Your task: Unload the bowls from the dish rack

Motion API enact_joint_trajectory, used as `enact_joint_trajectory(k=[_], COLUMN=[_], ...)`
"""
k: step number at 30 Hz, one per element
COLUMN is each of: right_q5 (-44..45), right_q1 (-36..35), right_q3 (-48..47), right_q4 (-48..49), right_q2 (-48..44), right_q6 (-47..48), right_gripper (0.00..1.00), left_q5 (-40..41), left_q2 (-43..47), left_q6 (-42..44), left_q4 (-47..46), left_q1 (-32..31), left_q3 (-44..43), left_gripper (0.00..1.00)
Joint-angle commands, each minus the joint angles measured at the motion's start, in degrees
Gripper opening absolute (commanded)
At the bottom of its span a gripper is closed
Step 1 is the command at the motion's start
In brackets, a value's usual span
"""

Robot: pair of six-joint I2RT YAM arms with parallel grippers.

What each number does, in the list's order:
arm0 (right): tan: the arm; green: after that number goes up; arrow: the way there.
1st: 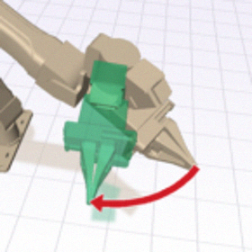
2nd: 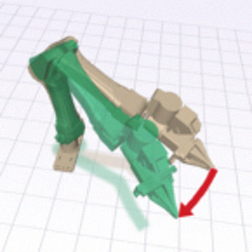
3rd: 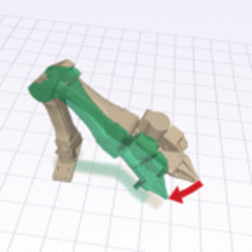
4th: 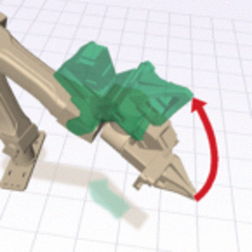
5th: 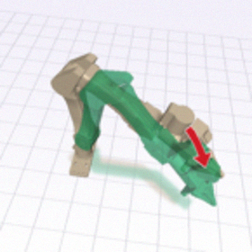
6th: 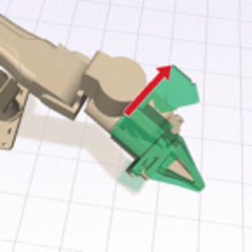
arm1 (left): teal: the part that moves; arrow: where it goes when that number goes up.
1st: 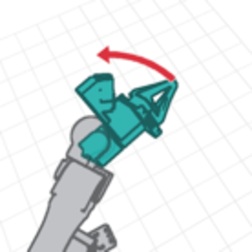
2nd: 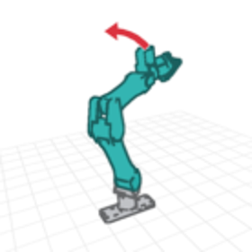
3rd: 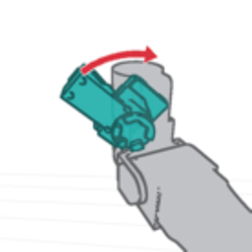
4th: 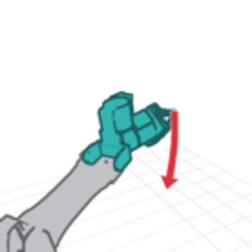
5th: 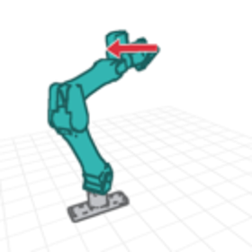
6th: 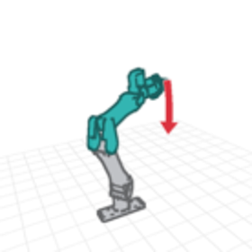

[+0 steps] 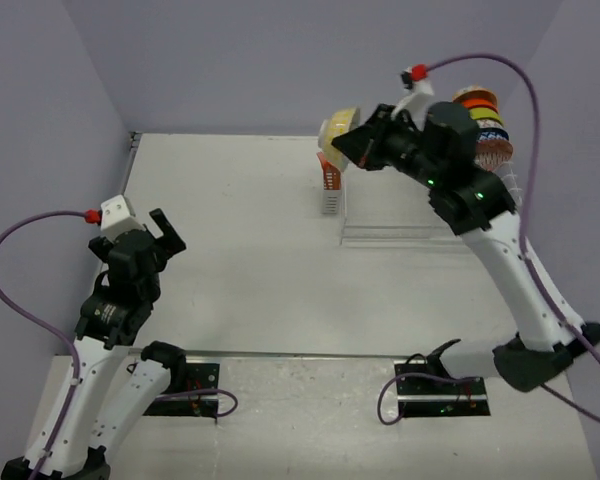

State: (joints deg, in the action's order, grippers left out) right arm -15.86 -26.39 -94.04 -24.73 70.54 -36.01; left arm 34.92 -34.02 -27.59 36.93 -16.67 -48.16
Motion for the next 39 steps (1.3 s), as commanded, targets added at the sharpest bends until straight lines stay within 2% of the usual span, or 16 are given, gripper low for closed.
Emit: enact_joint_trajectory(k=[1,2,5,8,10,14,19,24,25,26,27,30,36,39], right_q5=[18.3,20.9,28.9,31.8,32.9,32.5,36.2,37.3,36.3,36.0,35.5,32.9,30.6,30.5], right_q1=[-10.1,-14.9,-21.7,-26.2,-28.5,-31.3,-33.5,-34.1,-34.2,-34.2,-34.2,-34.3,-34.2,-32.5], right_q3=[-7.6,-11.0,-16.2,-18.2,-17.8,-18.4,-20.3,-18.6,-17.9,-17.5,-17.1,-15.3,-14.1,-13.2], right_q4=[-14.2,-15.4,-19.6,-22.2,-21.8,-21.7,-25.4,-26.1,-26.1,-25.9,-25.5,-24.1,-22.9,-22.4], right_q2=[12.7,18.3,26.5,37.3,40.4,47.9,56.6,57.8,57.6,56.9,56.3,52.8,43.1,35.4], right_q6=[16.1,18.1,24.6,27.7,29.3,30.5,30.8,30.6,30.7,30.4,30.2,29.8,28.6,26.9], right_gripper=[0.00,0.00,0.00,0.00,0.00,0.00,0.00,0.00,0.06,0.17,0.38,0.61,0.70,0.74], left_q5=[3.5,4.0,6.2,10.2,12.1,15.2,15.0,13.5,13.2,12.4,12.1,11.6,8.4,-0.1], left_q2=[-1.1,-1.3,-1.2,-0.5,-0.2,2.6,3.6,1.8,1.6,1.2,1.2,0.8,0.7,-1.4], left_q6=[-2.5,-3.2,-4.6,-6.9,-9.2,-11.3,-10.6,-9.1,-8.3,-7.9,-7.7,-7.2,-4.4,-0.7], left_q4=[1.1,1.6,2.5,4.3,6.6,8.2,7.4,6.4,6.1,5.8,5.7,5.4,3.1,-0.4], left_q1=[1.2,1.4,1.7,2.2,2.7,3.6,3.7,3.8,3.7,3.8,3.8,3.8,3.7,3.7], left_q3=[-2.5,-2.7,-3.1,-3.6,-4.4,-4.7,-4.1,-4.1,-4.0,-3.9,-3.9,-3.9,-2.7,-1.3], left_gripper=[1.00,1.00,1.00,1.00,1.00,1.00,1.00,1.00,1.00,1.00,1.00,1.00,1.00,1.00])
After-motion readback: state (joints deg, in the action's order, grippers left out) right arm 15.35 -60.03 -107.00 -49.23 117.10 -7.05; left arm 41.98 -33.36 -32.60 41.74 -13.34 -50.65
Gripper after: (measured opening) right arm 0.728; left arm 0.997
